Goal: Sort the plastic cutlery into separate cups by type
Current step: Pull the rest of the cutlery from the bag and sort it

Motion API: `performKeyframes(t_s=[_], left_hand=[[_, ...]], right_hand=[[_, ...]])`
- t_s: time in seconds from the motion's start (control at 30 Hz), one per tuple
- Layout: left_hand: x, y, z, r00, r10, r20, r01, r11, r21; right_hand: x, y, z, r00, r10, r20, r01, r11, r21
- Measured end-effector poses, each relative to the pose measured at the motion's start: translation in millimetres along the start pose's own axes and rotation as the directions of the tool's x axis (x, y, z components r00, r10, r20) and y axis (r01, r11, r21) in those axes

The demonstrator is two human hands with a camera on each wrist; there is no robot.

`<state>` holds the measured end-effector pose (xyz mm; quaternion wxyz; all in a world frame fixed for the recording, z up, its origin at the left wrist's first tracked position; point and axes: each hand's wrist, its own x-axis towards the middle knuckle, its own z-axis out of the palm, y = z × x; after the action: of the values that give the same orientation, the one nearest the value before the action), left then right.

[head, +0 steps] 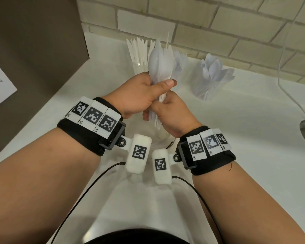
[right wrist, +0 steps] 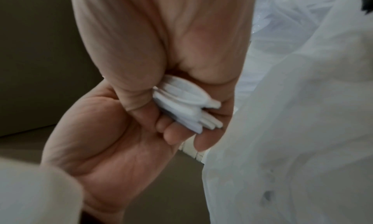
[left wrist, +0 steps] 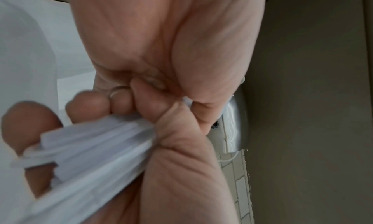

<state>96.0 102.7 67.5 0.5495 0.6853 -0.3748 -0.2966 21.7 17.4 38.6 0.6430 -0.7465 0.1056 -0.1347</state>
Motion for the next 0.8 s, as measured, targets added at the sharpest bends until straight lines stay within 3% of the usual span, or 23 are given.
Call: performKeyframes(t_s=[0.2,0.47,0.6,0.8], left_hand=[[-8,-3,-2,0.999,-0.020,0.029,0.023,0.993,-0.113],[-11,-6,-2,1.000,0.025,0.017,-0.022,0.983,-0.185],[-12,-3,-3,0.997,0.034,0.068,-0.020,0.981,-0.192],[-9,-12,-5,0.999,0.044,-0.022,-0.048,0.970,-0.238]], right_hand=[[-1,-3,2,0.999,0.044,0.031,-0.042,0.997,-0.066],[-6,-6,-3,0.968,0.241,0.066,-0.227,0.960,-0.165],[-7,-6,-1,0.970,0.233,0.069,-0.220,0.964,-0.151],[-9,-1,1,0.966,0.236,0.107,-0.221,0.966,-0.135]])
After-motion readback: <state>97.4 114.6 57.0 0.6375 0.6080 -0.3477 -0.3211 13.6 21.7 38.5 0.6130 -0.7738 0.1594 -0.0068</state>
